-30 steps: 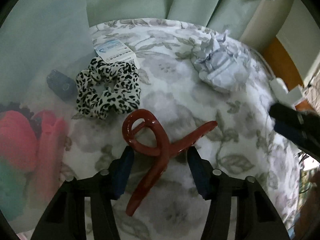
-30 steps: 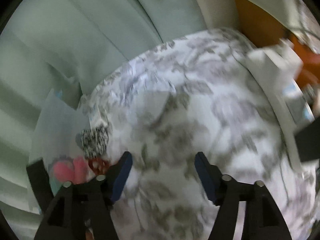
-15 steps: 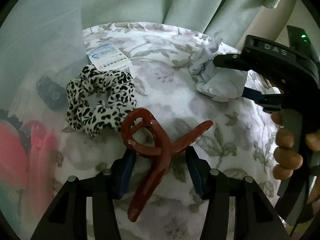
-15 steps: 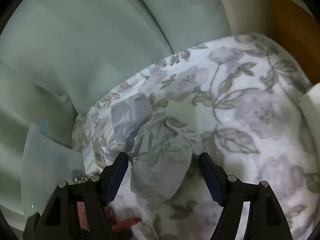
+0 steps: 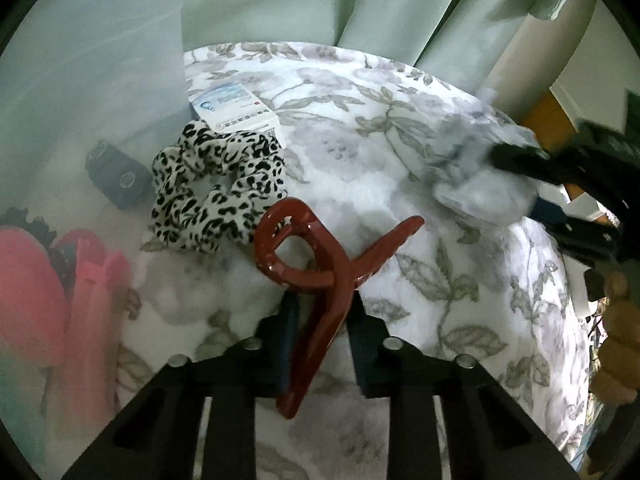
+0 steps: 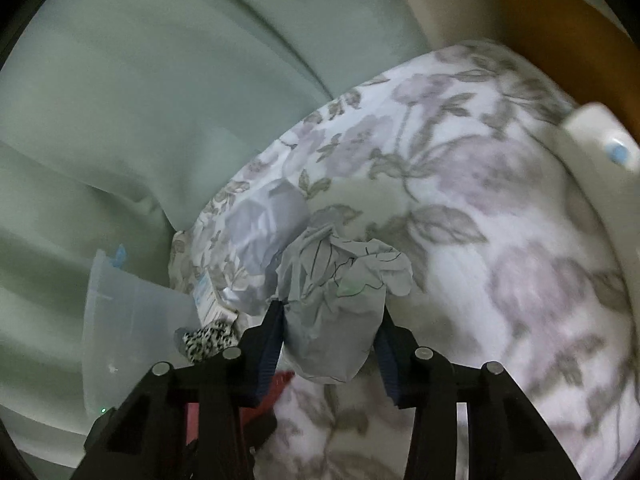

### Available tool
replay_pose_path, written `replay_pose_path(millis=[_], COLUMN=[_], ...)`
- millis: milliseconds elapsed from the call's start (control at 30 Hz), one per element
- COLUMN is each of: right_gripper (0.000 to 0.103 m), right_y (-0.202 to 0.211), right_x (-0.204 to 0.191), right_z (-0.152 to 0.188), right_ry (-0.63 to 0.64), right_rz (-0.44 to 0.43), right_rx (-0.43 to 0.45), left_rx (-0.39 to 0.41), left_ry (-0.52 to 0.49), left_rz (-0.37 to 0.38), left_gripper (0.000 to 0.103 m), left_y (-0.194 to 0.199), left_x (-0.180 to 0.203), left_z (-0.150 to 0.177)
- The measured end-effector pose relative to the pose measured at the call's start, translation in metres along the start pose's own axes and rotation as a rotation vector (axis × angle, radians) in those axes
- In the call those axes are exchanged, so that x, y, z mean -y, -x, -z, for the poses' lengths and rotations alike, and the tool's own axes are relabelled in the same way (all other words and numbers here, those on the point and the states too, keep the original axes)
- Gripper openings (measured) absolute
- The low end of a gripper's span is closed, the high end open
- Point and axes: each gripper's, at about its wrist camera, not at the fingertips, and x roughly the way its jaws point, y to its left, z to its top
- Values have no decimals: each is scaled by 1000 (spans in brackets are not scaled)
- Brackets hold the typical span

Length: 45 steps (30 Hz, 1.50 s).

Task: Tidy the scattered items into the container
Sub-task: 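Grasp the red claw clip with the left tool while the right tool grasps the crumpled white paper, then carry the claw clip with the left tool while the right tool carries the paper to the box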

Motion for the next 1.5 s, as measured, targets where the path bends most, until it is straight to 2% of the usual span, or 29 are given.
replay_pose_path(millis=[333,633,1033,1500], right_gripper=[46,46,46,46], right_y=[62,96,138,181], right_x=[22,25,-1,-60], right_z=[57,76,85,87], right_ry=[-68,-101,-59,47], right_rz=[-38,-60,-101,-161], right_rx=[18,52,115,190], left_rx=[8,62,229,395], left_ry=[-28,-64,-95,-45], left_rz=[9,46,134,179], left_gripper=[11,11,11,11], left_y=[11,49,127,210], left_x=[6,19,28,6], left_z=[11,19,13,6])
